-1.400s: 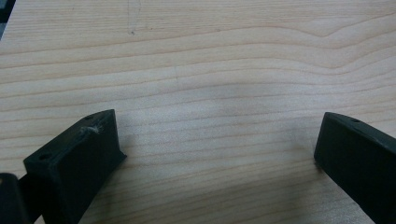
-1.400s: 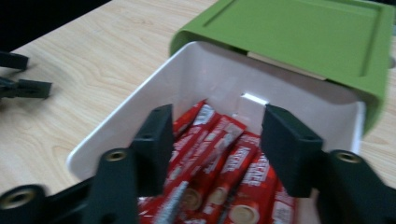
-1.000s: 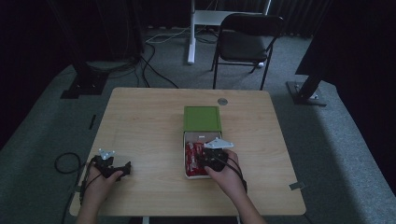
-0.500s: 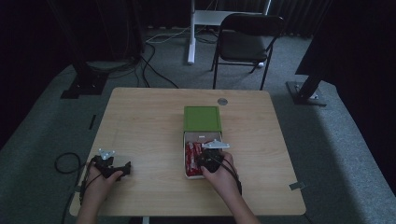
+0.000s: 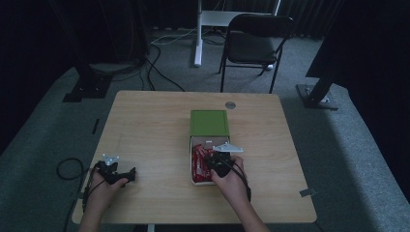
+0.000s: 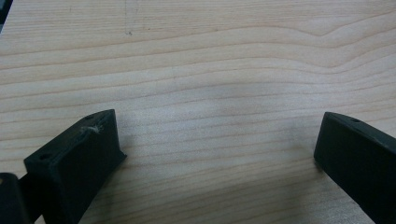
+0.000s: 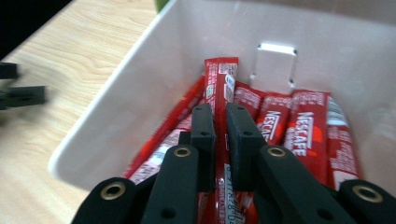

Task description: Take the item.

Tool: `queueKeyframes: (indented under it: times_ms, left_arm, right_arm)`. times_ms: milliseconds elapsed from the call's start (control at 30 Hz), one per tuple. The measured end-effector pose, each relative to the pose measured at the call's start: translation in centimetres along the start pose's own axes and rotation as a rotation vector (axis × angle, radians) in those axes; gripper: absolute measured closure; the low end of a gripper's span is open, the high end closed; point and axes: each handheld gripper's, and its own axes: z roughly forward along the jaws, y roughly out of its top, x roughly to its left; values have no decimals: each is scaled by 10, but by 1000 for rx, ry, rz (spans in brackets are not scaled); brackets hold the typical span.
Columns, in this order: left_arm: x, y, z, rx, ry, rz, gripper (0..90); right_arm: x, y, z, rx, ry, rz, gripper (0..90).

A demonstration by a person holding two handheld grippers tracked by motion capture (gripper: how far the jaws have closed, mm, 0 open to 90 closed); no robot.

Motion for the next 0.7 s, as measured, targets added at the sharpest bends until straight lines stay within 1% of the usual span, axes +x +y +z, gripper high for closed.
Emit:
queueKeyframes:
  times_ms: [33,67,100,133,200,233,267,300,367,400,433,467,533,633,700]
  left_arm:
    - [0,0,0,0,0,0,11]
    - [0,0,0,0,0,0,11]
    - [0,0,0,0,0,-1,11]
    - [0,0,0,0,0,0,11]
    - [0,0,0,0,0,0,11]
    - [0,0,0,0,0,0,11]
    - [0,0,0,0,0,0,11]
    - [0,0,0,0,0,0,11]
    - [0,0,0,0,0,0,11]
    - [0,0,0,0,0,0,11]
    - [0,0,0,0,0,-1,11]
    - [0,0,0,0,0,-1,11]
    - [0,0,0,0,0,0,11]
    - [0,0,0,0,0,0,11]
    - [0,0,0,0,0,0,11]
  right_arm:
    - [0,0,-1,-7,10,1,825]
    - [0,1,-2,-20,5,-9,826]
    - [0,1,-3,-20,5,-10,826]
    - [-1,1,-5,-29,15,1,826]
    - [-1,1,-6,-29,14,-5,826]
    - [-1,2,-8,-30,29,4,826]
    - [-1,2,-10,-35,34,8,826]
    - [0,3,-13,-40,31,1,826]
    - [0,5,-17,-50,48,14,826]
    - [0,5,-17,-50,48,14,826]
    - [0,6,-21,-62,47,17,826]
    - [0,7,-23,-68,55,20,826]
    - [1,7,-27,-74,52,12,826]
    - [1,8,-32,-92,57,15,826]
    - [1,9,-37,-106,68,23,826]
